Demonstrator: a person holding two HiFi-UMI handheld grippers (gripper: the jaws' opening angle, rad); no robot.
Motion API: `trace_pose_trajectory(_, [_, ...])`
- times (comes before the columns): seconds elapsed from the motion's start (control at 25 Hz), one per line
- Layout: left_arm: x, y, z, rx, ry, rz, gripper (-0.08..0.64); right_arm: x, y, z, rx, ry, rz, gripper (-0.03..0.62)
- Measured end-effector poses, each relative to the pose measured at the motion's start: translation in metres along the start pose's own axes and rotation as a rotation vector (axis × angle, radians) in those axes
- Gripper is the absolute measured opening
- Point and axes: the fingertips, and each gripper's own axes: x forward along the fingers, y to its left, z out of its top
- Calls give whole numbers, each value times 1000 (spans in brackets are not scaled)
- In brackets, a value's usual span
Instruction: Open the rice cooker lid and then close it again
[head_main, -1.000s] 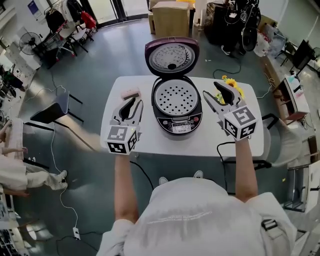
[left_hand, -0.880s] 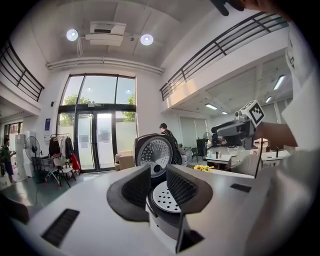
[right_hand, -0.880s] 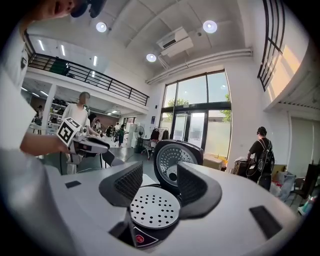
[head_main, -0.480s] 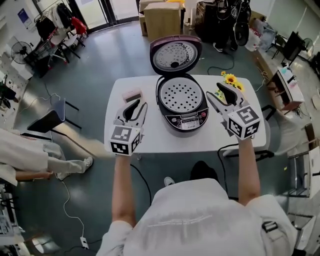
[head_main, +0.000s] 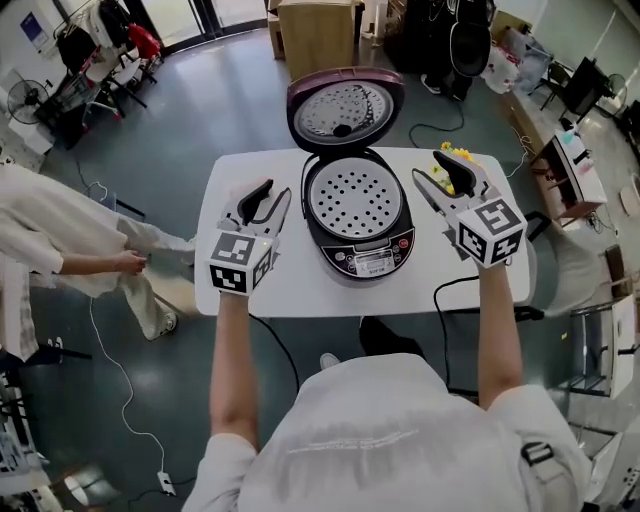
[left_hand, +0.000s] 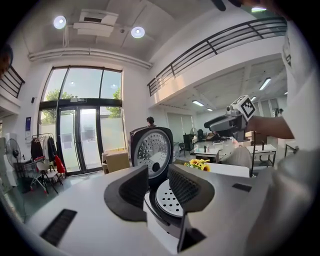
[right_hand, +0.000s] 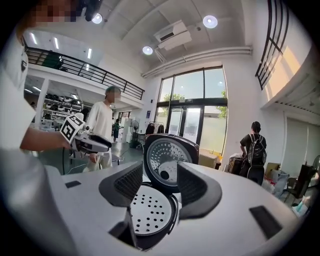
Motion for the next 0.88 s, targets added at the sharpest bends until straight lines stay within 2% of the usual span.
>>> trace_pose_trajectory(0.44, [106, 61, 24, 41, 29, -27, 207, 111, -86, 9, -58, 23, 104, 250])
trace_pose_trajectory(0.64, [131, 82, 32, 64, 36, -64, 239, 145, -100, 10, -86, 39, 165, 272])
trace_pose_trajectory(0.88, [155, 86, 43, 101, 24, -155, 257, 169, -108, 10, -118, 46, 208, 293])
